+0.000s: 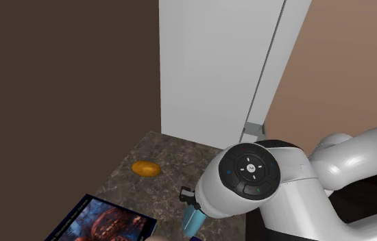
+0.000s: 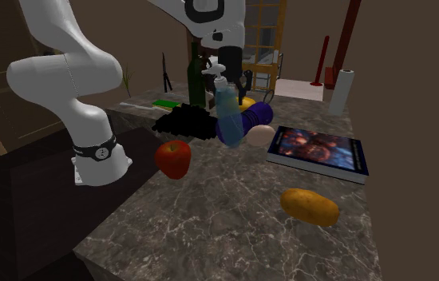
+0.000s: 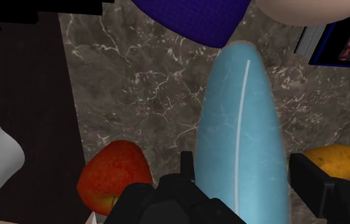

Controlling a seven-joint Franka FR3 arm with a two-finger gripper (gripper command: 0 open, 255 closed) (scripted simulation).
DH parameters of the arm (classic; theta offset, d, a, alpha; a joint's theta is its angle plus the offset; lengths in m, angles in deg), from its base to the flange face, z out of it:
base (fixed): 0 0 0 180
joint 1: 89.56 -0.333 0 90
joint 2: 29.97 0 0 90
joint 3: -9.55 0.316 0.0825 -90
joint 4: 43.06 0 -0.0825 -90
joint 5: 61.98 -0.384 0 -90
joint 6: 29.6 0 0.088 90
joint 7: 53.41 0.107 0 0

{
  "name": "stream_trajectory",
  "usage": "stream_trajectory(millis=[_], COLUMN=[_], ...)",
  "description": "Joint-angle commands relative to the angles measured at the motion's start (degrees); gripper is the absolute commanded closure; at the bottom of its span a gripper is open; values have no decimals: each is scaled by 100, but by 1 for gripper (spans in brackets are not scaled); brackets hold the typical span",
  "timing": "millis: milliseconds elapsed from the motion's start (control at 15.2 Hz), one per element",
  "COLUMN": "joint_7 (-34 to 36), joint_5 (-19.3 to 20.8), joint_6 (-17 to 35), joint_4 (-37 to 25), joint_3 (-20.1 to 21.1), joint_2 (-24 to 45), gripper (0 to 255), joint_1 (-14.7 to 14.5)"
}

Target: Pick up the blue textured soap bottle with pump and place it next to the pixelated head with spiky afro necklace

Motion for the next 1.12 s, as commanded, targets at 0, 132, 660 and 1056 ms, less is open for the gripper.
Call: stream_trajectory(millis=[0, 132, 660, 1056], joint_7=[65, 139, 149, 149], joint_5=[-9, -10, 3, 3], joint_6=[179, 375, 377, 377], joint_4=[88, 175, 176, 176], joint_3=[197, 404, 400, 399], joint_2=[83, 158, 169, 169], gripper=[255, 255, 255, 0], joint_1=[111, 245, 239, 239])
